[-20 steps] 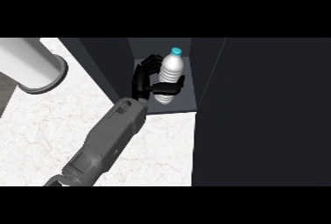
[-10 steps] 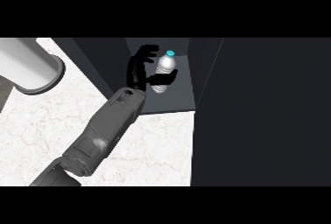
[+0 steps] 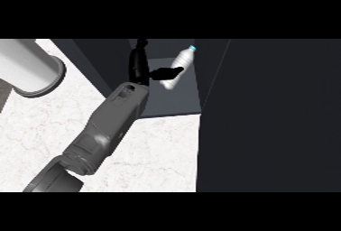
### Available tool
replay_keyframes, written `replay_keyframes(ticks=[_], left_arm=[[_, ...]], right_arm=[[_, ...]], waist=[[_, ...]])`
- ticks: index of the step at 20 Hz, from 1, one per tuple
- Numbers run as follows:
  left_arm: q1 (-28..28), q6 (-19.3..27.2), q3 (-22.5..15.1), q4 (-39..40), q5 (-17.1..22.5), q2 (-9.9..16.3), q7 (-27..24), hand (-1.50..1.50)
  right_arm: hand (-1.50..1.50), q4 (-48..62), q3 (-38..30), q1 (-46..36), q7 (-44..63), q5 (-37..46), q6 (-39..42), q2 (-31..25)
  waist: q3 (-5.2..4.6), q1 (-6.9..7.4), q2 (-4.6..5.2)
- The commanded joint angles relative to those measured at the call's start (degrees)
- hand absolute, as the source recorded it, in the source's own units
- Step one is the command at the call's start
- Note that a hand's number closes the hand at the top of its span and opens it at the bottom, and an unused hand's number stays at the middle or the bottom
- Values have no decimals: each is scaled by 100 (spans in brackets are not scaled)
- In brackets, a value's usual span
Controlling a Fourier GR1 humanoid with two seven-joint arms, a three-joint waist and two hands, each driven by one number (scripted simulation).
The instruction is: Pick up the bottled water, place it into the cabinet and close the cabinet
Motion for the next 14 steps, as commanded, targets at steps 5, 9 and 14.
replay_keyframes(ticks=[5,9,14], left_arm=[[159,-1588,654,-893,692,-99,-1136,150],[-46,-1835,618,-738,876,-100,-999,150],[504,-1782,125,-1367,1314,-101,-1158,150]], right_arm=[[-150,-280,151,-14,181,-252,66,61],[-150,-547,149,-16,379,-211,49,29],[-150,-702,247,-67,610,-107,-38,83]], waist=[[-3,128,-49],[5,102,-83],[7,189,-144]])
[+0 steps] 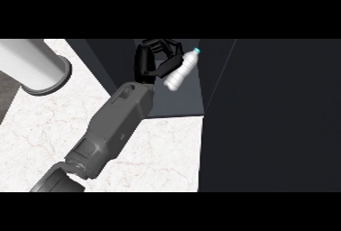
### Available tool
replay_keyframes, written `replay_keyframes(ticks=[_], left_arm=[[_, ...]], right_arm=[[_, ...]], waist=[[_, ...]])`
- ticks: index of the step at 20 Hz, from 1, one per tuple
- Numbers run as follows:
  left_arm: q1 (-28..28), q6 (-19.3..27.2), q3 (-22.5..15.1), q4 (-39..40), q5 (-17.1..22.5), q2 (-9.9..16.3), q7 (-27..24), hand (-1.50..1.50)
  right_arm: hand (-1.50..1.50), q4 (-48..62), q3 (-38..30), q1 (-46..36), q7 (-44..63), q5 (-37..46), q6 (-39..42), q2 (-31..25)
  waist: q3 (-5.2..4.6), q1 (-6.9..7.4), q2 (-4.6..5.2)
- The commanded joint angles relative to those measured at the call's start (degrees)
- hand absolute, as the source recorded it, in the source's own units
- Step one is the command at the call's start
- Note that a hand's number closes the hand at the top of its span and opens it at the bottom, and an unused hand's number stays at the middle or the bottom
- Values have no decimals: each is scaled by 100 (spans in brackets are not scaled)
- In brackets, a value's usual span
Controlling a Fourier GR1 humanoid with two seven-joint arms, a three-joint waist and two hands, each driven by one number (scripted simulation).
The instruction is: Pick up the bottled water, place it into the cabinet and close the cabinet
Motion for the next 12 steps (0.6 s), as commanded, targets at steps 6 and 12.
replay_keyframes(ticks=[6,12], left_arm=[[1008,-1149,-1070,-1300,881,-4,459,150],[2145,-1139,-1984,-2939,1408,-4,702,-150]], right_arm=[[-150,-626,353,128,427,324,-220,3],[-150,-983,503,266,555,426,-432,-62]], waist=[[-6,68,-87],[-9,257,-154]])
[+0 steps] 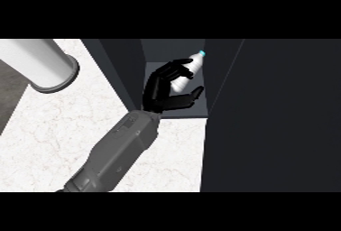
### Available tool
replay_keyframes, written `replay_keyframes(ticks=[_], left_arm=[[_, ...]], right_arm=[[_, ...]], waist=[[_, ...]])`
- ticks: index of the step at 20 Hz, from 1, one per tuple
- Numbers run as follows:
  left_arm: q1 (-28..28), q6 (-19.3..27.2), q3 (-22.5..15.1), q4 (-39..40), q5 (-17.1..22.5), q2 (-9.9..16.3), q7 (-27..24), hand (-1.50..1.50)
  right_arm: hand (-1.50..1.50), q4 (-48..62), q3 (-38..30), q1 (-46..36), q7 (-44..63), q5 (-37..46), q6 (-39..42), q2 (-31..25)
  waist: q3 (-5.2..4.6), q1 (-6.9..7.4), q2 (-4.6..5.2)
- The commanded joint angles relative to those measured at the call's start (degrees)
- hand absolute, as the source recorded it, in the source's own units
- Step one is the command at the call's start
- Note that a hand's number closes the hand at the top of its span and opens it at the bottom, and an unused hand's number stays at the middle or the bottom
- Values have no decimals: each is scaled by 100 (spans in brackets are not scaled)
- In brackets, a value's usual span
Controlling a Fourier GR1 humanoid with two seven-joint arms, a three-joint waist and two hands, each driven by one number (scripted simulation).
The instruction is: Pick up the bottled water, place it into the cabinet and close the cabinet
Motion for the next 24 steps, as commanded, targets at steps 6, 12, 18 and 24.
replay_keyframes(ticks=[6,12,18,24], left_arm=[[2194,180,-1114,-2262,-110,230,192,-150],[3783,270,-1156,-3826,-123,1447,63,-150],[4772,-514,-1051,-4585,70,2369,-249,-150],[5579,-924,-810,-5135,68,3147,-753,-150]], right_arm=[[-150,-804,298,462,153,558,-417,-56],[-150,-597,233,338,58,544,-514,-181],[150,-733,311,-88,229,1085,167,-1251],[150,-800,512,-612,304,1475,484,-1926]], waist=[[2,266,-81],[8,348,-57],[-16,445,-27],[-27,465,-67]])
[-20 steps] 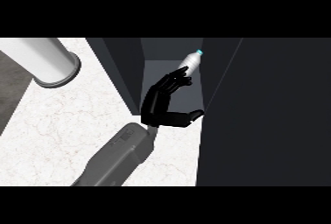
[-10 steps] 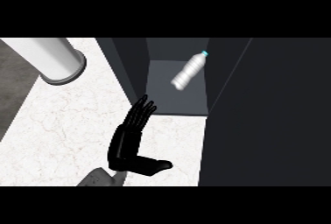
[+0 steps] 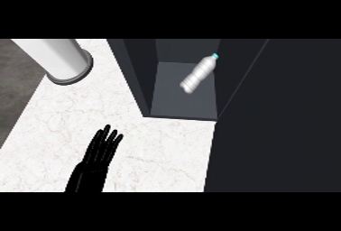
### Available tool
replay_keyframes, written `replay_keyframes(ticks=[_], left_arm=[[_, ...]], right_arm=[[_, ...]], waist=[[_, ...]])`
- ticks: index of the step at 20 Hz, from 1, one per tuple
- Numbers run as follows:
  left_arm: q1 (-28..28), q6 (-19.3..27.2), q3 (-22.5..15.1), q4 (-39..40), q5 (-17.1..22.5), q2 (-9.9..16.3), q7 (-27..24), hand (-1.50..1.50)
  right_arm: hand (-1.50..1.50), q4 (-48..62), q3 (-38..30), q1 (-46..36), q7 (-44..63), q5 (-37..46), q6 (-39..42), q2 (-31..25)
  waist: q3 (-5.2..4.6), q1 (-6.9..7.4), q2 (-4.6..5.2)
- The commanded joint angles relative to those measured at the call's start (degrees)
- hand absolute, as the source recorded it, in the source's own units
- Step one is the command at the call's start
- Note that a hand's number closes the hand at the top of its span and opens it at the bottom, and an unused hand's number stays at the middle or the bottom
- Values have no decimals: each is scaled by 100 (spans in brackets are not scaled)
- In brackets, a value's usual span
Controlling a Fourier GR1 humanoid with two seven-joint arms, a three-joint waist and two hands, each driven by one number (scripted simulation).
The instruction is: Pick up the bottled water, place it into the cabinet and close the cabinet
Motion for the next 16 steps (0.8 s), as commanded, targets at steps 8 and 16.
replay_keyframes(ticks=[8,16], left_arm=[[1331,-1184,776,-655,392,1459,-750,-150],[1680,-2043,1220,-625,604,2102,-1062,-150]], right_arm=[[150,-1069,883,-1054,1302,844,-111,-302],[150,-882,1356,-2195,2378,208,72,-236]], waist=[[-23,145,85],[-27,333,197]])
